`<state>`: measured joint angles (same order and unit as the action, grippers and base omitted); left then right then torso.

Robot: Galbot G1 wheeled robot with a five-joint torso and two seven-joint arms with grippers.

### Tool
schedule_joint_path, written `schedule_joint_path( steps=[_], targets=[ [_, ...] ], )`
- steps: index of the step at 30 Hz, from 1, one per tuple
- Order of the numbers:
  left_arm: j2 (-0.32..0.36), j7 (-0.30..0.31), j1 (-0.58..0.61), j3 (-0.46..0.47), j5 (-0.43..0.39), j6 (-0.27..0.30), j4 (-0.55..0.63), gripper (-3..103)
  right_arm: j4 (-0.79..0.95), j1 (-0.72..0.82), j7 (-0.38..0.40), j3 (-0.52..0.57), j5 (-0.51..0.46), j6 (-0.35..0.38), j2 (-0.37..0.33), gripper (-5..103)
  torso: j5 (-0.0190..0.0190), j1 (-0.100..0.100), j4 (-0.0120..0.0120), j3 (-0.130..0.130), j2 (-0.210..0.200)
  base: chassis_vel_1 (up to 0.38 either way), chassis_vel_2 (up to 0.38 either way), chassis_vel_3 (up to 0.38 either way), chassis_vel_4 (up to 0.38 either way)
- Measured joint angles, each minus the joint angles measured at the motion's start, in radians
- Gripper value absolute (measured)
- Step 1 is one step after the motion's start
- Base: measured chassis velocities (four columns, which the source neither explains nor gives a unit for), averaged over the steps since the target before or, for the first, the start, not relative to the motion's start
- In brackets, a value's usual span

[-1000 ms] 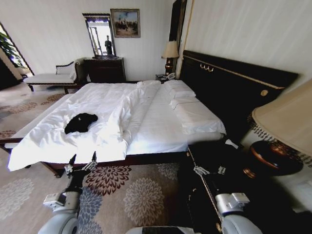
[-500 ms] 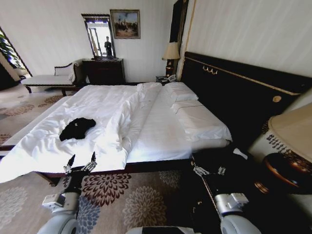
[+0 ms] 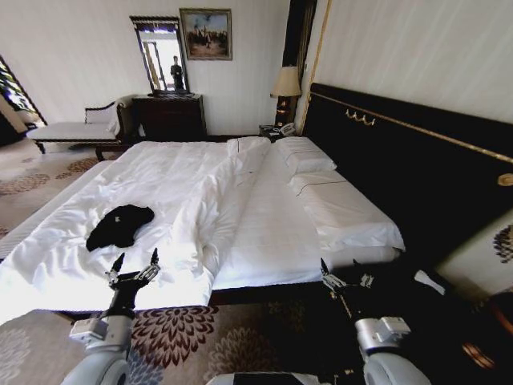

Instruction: Fold the clothes on the bed.

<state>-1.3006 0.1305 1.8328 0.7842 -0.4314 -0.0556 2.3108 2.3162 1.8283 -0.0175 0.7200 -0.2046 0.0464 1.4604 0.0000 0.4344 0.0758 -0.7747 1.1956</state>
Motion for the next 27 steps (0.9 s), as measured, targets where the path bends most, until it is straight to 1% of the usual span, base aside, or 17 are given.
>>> schedule_joint_path(
  steps=[7, 10, 15, 27],
  targets=[
    [-0.001, 0.000, 0.000, 0.000, -0.002, 0.000, -0.003, 100, 0.000, 0.001, 0.003, -0.001, 0.000, 0.000, 0.003, 100, -0.0002, 0.000, 0.0003, 0.000, 0.000, -0.025, 0.299, 0.009, -0.305],
    [-0.003, 0.000, 0.000, -0.001, -0.002, -0.001, -0.005, 100, 0.001, 0.003, 0.003, -0.001, 0.001, 0.000, 0.003, 100, 0.0001, 0.000, 0.0000, 0.000, 0.000, 0.009, 0.339, -0.013, -0.367],
    [-0.004, -0.001, 0.000, -0.001, -0.002, -0.002, -0.005, 100, 0.002, 0.004, 0.004, -0.001, 0.001, 0.002, 0.003, 100, -0.0002, 0.000, 0.0000, 0.000, 0.000, 0.030, 0.350, -0.034, -0.338],
    [-0.003, -0.003, -0.001, 0.003, -0.005, -0.005, -0.011, 100, 0.003, 0.004, 0.005, -0.007, 0.002, 0.010, 0.005, 100, 0.0000, 0.000, 0.0001, 0.000, 0.000, 0.090, 0.336, -0.090, -0.339]
  ],
)
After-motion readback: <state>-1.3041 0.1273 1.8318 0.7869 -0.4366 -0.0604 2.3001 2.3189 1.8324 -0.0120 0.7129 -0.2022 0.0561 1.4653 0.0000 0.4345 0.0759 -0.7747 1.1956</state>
